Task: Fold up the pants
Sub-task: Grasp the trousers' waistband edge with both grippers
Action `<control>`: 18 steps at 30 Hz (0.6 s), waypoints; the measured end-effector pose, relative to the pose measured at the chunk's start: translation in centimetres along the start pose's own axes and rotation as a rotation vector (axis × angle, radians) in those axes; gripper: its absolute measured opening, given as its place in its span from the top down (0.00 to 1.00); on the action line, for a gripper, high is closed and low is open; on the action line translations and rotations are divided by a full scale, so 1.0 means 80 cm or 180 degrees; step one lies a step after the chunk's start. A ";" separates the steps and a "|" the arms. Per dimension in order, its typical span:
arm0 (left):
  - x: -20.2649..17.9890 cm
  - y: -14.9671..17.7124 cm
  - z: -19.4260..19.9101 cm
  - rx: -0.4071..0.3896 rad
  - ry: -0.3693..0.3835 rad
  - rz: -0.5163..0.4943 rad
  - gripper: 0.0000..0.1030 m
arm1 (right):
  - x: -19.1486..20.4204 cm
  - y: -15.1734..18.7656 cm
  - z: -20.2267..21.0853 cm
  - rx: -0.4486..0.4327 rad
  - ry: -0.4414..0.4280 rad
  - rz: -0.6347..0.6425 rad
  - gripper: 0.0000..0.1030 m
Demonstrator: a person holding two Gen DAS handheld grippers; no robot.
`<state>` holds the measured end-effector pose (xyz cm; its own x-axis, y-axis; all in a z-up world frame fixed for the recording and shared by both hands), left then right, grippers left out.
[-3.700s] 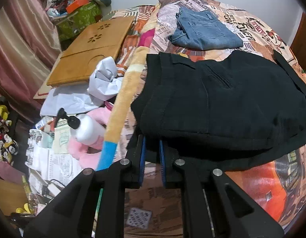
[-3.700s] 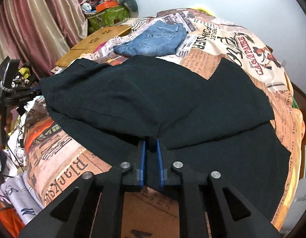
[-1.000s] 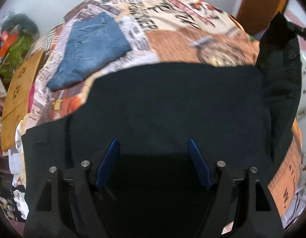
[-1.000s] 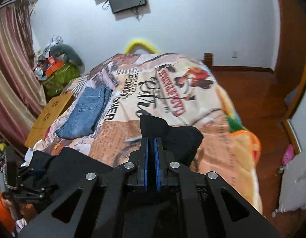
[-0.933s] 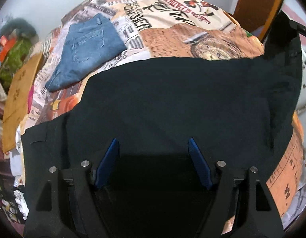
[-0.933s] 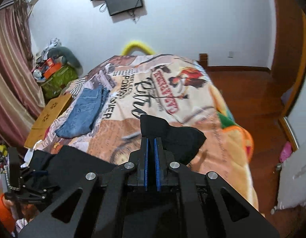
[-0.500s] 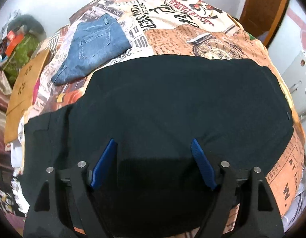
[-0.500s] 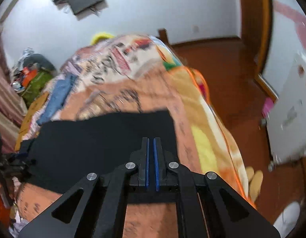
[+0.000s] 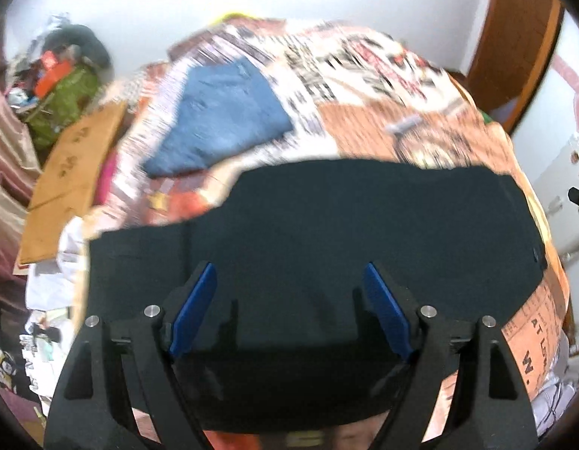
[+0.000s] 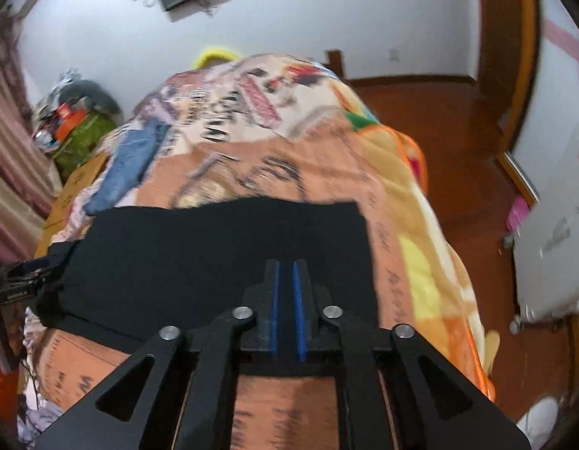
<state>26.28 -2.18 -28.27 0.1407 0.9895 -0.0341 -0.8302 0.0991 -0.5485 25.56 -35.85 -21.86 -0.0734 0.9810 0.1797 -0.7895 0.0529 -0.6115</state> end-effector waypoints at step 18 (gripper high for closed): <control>0.247 -0.005 0.014 -0.0203 -0.0623 0.0744 0.10 | 0.275 -0.071 -0.099 0.0092 -0.0718 0.1146 0.59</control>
<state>28.79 17.42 -27.80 -0.1619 0.9868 -0.0073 -0.7914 -0.1342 -0.5963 33.23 -13.05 -20.55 -0.4765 0.8703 0.1248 -0.7056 -0.2939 -0.6448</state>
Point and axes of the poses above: each gripper's, at about its wrist camera, not at the fingertips, and z roughly against the way its jaws point, x to its left, y to its underside, the point moved 7 cm from there along -z, roughly the way its jaws point, and after that the axes turned 4 degrees about y, right-handed, at the moved point
